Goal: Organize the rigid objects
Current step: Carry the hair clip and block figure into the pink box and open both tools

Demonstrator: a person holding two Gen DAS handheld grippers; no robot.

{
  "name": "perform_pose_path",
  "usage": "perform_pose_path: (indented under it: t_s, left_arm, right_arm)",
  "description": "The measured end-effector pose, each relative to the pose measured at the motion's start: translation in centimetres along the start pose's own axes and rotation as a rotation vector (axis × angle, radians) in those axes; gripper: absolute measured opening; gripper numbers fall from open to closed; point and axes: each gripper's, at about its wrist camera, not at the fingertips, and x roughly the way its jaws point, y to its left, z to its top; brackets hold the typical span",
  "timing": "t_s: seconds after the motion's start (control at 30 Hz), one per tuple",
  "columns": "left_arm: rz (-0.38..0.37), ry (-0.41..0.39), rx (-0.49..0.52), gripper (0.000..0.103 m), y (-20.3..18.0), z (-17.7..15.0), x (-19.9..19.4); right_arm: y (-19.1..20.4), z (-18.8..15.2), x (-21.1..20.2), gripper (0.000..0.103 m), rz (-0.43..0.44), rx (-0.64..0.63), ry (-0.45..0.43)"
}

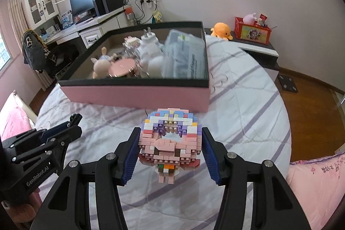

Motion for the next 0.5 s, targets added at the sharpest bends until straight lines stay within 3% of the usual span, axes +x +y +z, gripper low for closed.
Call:
perform_pose_path:
  t_s: [0.23, 0.5]
  left_arm:
    - [0.010, -0.084, 0.039, 0.019, 0.5, 4.5, -1.7]
    - [0.005, -0.164, 0.070, 0.019, 1.3, 12.1, -0.5]
  right_arm:
    - [1.5, 2.8, -1.0, 0.056, 0.033, -0.036, -0.049]
    - [2.1, 10.0, 0.6, 0.056, 0.036, -0.069, -0.104]
